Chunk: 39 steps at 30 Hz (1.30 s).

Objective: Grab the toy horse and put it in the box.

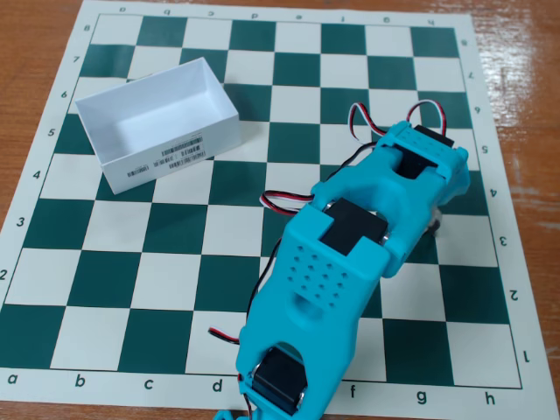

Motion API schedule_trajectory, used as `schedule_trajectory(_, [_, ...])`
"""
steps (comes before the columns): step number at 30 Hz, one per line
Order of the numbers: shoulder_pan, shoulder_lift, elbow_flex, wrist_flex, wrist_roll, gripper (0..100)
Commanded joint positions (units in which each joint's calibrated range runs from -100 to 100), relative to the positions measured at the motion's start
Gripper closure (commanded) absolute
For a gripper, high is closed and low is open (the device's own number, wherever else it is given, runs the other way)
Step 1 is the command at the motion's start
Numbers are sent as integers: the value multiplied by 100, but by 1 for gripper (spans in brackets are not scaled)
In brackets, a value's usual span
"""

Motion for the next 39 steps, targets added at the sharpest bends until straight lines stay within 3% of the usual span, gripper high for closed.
schedule_trajectory(1, [-66, -246, 138, -169, -37, 100])
schedule_trajectory(22, [-2545, -4237, 3825, -2545, -1175, 100])
schedule_trajectory(30, [-3573, -4290, 3907, -3707, -1472, 100])
schedule_trajectory(39, [-4230, -3158, 3261, -4970, -1717, 100])
